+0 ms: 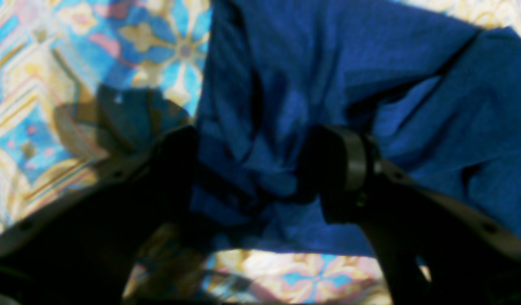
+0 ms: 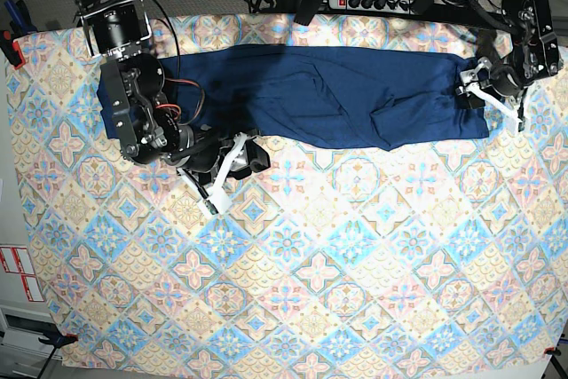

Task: Fold the T-shirt properly
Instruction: 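Reposition the left gripper at the shirt's end and grasp it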

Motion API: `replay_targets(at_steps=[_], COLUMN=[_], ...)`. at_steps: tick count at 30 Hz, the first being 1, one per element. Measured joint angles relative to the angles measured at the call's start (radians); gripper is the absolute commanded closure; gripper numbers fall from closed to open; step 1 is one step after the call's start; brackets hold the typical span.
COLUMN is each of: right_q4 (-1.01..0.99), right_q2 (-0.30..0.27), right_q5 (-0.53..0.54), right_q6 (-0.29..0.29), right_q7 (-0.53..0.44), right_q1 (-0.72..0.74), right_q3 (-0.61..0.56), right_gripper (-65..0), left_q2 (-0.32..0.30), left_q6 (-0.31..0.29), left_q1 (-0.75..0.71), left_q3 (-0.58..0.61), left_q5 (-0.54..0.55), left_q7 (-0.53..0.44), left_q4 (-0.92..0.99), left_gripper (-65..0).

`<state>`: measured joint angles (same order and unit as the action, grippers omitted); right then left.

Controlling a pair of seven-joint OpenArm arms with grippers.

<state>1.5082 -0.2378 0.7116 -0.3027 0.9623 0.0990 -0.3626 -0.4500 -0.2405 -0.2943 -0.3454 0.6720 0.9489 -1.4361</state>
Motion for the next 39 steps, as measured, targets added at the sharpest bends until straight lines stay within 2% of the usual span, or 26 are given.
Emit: replay_targets(at_steps=[5,10,30,32,36,39], right_q4=[0.0,0.0,0.0,0.0,-0.001,-0.001], right_q2=[0.0,0.0,0.0,0.0,0.0,0.002], right_q5=[0.0,0.0,0.0,-0.001,0.0,0.001], right_q6=[0.0,0.0,0.0,0.0,0.0,0.0], right_q7=[0.0,0.0,0.0,0.0,0.0,-0.001], right_q1=[0.003,0.003,0.0,0.001,0.001,0.001], right_q3=[0.0,0.0,0.0,0.0,0.0,0.0], right_gripper=[-24.3,-24.3,-24.3,-24.3,-24.3,-24.3], left_q2=[0.006,0.009,0.001,0.001,-0.011,-0.021], left_q6=[0.0,0.001,-0.003,-0.005,0.008,0.004], left_q1=[-0.002,0.0,-0.019,-0.037,-0.069,-0.067], left_q3=[0.003,0.074,0.068,0.045,-0.101,-0.158], left_q5=[0.002,-0.003,0.004,0.016,-0.004,-0.004], left_q7=[-0.002,-0.01,-0.021,-0.021,-0.003,-0.014], left_q4=[0.0,-0.001,-0.001,-0.004,-0.018,-0.021], left_gripper=[-41.1,-41.1,-41.1,-41.1,-41.1,-41.1])
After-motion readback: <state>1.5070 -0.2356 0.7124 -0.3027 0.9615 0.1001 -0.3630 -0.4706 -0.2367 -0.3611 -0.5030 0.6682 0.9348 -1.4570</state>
